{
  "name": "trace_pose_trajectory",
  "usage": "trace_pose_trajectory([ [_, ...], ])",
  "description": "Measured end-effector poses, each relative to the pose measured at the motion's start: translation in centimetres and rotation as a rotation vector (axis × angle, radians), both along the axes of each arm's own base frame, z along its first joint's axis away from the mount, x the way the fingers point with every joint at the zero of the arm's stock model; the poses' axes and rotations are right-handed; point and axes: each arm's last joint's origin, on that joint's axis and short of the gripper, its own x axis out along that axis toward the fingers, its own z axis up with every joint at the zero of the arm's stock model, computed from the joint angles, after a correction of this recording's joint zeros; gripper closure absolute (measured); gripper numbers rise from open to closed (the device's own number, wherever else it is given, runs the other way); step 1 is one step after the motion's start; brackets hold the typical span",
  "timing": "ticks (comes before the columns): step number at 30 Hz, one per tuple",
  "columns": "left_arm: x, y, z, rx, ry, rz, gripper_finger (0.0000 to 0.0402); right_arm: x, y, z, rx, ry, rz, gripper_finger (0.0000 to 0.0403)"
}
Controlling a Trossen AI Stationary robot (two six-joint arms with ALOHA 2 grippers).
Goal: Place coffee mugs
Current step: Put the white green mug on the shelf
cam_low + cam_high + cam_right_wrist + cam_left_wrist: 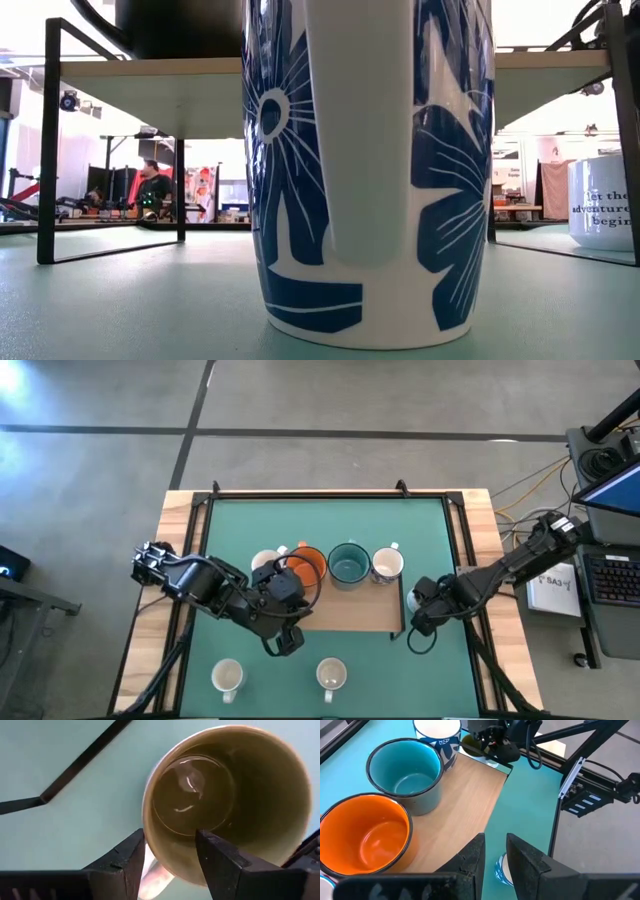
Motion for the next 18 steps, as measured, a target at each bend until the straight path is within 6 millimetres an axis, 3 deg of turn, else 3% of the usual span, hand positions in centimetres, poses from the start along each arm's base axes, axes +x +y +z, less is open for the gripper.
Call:
trace_pose_trajectory([
  [6, 0.05, 0.1, 0.01, 0.0, -0.001, 0.004, 0.0341, 0.05, -0.09, -0.12, -0.017, -0.002, 0.059, 0.029],
  [13, 0.06, 0.14, 0.05, 0.01, -0.009, 0.015, 0.0341, 0.02, -0.12, -0.17, -0.023, 0.007, 0.126, 0.038],
  [18, 0.06, 0.15, 0.07, 0.013, -0.012, 0.018, 0.0341, -0.01, 0.29, 0.26, 0.096, 0.053, 0.177, 0.0391],
])
